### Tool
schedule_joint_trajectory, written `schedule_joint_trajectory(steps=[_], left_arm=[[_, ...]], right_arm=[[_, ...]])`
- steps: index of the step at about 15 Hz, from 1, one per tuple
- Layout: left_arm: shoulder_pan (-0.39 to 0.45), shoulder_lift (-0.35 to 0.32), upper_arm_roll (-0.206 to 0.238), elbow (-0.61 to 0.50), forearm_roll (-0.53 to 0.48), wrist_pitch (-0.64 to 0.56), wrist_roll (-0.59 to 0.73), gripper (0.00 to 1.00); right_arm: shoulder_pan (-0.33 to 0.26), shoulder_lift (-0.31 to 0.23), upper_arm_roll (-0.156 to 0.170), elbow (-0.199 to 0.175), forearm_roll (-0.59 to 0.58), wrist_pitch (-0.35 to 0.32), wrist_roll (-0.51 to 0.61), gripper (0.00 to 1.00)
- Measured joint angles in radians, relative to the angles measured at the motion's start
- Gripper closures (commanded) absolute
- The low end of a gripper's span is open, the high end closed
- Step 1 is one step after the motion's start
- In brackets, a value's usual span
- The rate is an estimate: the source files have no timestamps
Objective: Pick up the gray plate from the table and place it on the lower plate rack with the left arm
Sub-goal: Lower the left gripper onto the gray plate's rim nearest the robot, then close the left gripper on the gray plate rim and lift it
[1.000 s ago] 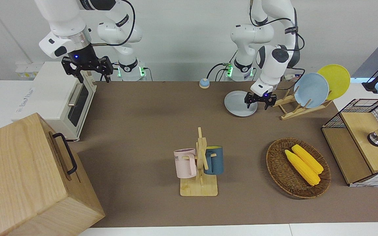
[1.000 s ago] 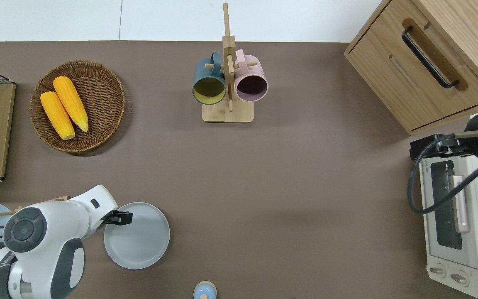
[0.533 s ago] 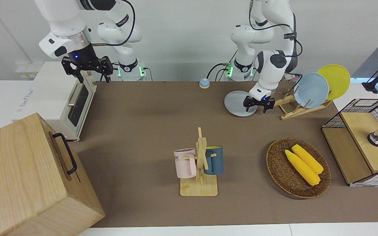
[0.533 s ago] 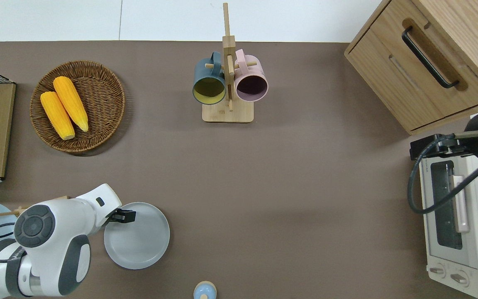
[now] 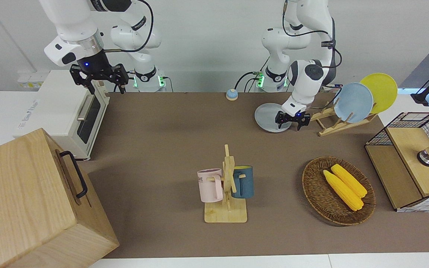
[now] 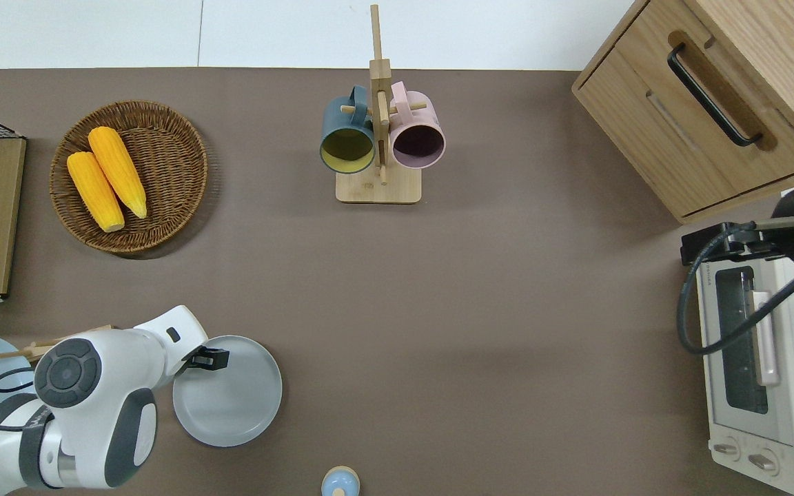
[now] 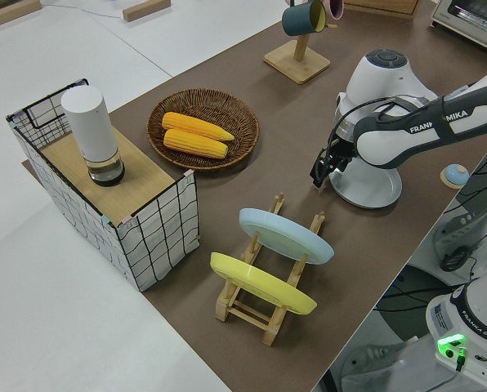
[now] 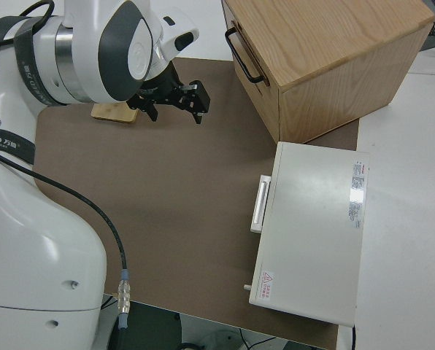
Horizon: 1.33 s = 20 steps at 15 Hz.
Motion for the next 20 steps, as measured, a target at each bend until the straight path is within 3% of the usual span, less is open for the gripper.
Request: schedule_joint_trajectory(steps=[2, 5, 20], left_arm=[[-0.004, 0.003, 0.0, 0.0, 0.0, 0.001, 0.0, 0.73], [-0.008, 0.002, 0.0, 0.001, 0.0, 0.002, 0.0, 1.0], [-0.017, -0.023, 0.001, 0.001, 0.0, 0.0, 0.002, 1.0]], right_arm=[[0.0, 0.0, 0.0, 0.0, 0.0, 0.0, 0.0, 0.017], [0.0, 0.0, 0.0, 0.0, 0.0, 0.0, 0.0, 0.017], [0.0, 0.0, 0.0, 0.0, 0.0, 0.0, 0.0, 0.017]])
